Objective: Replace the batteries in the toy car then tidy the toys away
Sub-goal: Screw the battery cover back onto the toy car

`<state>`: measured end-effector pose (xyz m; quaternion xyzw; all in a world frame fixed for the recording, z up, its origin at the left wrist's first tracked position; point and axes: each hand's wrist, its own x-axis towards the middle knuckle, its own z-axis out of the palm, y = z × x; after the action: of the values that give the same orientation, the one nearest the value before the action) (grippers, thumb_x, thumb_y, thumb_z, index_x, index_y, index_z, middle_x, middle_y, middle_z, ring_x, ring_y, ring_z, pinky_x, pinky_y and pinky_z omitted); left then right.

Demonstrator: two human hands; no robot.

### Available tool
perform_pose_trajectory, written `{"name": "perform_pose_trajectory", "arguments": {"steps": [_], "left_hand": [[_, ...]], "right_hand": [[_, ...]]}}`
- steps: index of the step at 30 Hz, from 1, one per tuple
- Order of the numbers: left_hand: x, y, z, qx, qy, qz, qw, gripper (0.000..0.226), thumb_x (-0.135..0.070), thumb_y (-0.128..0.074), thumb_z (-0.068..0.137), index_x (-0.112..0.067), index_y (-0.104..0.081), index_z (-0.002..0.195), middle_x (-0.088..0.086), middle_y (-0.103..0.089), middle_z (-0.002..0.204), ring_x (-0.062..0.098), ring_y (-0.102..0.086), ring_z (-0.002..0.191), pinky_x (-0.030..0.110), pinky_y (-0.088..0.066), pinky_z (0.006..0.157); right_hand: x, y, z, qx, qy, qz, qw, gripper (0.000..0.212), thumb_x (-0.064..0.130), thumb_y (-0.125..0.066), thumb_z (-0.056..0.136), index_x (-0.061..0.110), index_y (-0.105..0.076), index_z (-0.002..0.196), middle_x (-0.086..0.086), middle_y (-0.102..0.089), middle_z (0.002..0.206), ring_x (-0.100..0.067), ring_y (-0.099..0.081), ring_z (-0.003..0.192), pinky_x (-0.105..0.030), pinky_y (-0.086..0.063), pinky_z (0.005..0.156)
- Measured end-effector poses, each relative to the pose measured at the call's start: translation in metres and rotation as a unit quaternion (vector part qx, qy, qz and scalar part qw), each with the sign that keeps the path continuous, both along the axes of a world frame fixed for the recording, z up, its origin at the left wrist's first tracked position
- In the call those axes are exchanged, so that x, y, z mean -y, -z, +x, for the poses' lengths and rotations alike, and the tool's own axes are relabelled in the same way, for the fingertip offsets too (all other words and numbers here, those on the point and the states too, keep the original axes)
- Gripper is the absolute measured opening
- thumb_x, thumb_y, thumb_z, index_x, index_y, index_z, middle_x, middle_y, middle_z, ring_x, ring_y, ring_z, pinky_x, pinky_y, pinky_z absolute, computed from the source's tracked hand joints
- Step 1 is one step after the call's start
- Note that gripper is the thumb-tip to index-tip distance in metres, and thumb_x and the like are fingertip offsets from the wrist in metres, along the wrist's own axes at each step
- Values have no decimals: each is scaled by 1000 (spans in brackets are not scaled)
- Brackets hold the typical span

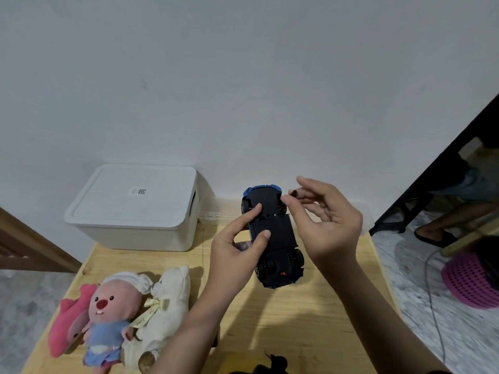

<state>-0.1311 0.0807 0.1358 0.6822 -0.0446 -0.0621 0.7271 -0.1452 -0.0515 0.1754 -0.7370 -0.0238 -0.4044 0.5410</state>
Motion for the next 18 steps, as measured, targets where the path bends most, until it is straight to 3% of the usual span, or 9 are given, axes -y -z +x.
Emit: {"name": "perform_pose_trajectory", "arguments": {"steps": [7, 10, 13, 16, 18], "left_hand": [[0, 1, 0, -5, 2, -3, 1000, 47, -4, -69, 84, -42, -67, 112, -25, -66, 71, 27, -54, 67, 59, -52, 72], [0, 0, 0, -3, -2, -3, 1000, 46, -3, -68, 84, -39, -65, 113, -28, -69, 78, 27, -55, 67, 52, -55, 71], [1, -1, 0, 1, 1, -4, 1000, 46, -3, -68, 84, -37, -65, 114, -28, -70, 91, 27, -55, 67, 54, -55, 72], [0, 0, 0, 0, -2, -3, 1000, 46, -4, -69, 84, -40, -66, 113, -26, -69, 83, 26, -54, 66, 55, -54, 72], [0, -1, 0, 1, -5, -6, 1000, 46, -3, -68, 84, -38, -66, 113, -27, -70, 91, 27, -57, 66, 49, -56, 72]], "right_hand": [[1, -3, -3, -39, -44, 58, 997, 23, -7, -69, 78, 10, -69, 94, -3, -71, 92, -14, -70, 89, -27, -56, 79], [2, -3, -4, -42, -45, 53, 997, 23, -7, -68, 79, 10, -69, 94, 0, -72, 92, -13, -70, 90, -26, -56, 79], [2, -3, -4, -46, -50, 61, 996, 26, -6, -70, 77, 16, -69, 91, 5, -73, 86, -13, -70, 87, -23, -55, 77], [3, -2, -4, -32, -43, 25, 998, 29, -3, -74, 75, 19, -69, 92, 2, -69, 82, -12, -67, 79, -20, -53, 71], [4, -1, -3, -30, -33, 8, 999, 25, -1, -75, 74, 17, -69, 90, -3, -66, 81, -11, -65, 75, -21, -52, 68]]}}
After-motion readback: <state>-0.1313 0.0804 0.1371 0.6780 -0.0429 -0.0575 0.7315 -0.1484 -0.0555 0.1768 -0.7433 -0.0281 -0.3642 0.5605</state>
